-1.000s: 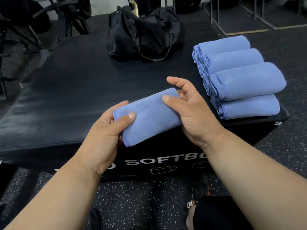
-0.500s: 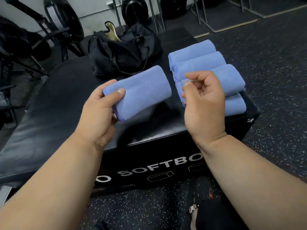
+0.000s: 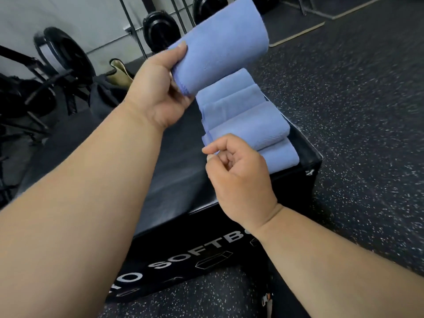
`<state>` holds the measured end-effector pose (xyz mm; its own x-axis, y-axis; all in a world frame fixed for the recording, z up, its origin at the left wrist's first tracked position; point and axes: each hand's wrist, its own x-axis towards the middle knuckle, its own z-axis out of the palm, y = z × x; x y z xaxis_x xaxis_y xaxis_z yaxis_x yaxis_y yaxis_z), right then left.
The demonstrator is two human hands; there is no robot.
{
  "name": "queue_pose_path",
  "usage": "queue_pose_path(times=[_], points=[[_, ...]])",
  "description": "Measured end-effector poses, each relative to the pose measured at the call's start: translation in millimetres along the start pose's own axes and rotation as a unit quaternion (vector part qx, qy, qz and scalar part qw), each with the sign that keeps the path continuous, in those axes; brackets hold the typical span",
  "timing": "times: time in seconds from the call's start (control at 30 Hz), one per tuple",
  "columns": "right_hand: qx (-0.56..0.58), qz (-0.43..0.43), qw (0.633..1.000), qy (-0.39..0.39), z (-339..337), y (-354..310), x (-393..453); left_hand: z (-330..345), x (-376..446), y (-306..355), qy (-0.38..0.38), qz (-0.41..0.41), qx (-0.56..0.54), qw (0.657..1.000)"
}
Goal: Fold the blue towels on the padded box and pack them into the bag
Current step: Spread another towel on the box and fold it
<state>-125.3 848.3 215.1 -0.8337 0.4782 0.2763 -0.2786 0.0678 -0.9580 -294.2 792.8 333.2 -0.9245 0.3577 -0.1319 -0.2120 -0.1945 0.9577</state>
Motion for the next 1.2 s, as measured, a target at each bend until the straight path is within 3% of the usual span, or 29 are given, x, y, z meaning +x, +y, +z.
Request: queue_pose_path(times=[0.2, 0.6, 0.8, 1.0, 1.2], points=[[-0.023, -0.012, 0.999, -0.023, -5.8, 3.7, 3.0, -11.8, 52.2, -52.5, 0.063, -0.123, 0.188, 0.972], [-0.017, -0.021, 0.996, -0.082, -1.0, 6.3, 0.3, -30.3, 60.5, -48.4, 0.088, -0.133, 0.146, 0.976], [-0.040, -0.030, 0.992, -0.118, 9.6, 4.5, -10.8, -52.8, 47.3, -51.5, 0.093, -0.195, 0.104, 0.971], [-0.080, -0.030, 0.984, -0.157, 28.5, 1.6, -21.7, -66.6, 0.8, -53.1, 0.087, -0.179, 0.122, 0.972], [-0.151, -0.046, 0.960, -0.230, 57.9, -5.4, -42.4, -133.0, -79.3, -50.0, 0.133, -0.130, 0.141, 0.972]])
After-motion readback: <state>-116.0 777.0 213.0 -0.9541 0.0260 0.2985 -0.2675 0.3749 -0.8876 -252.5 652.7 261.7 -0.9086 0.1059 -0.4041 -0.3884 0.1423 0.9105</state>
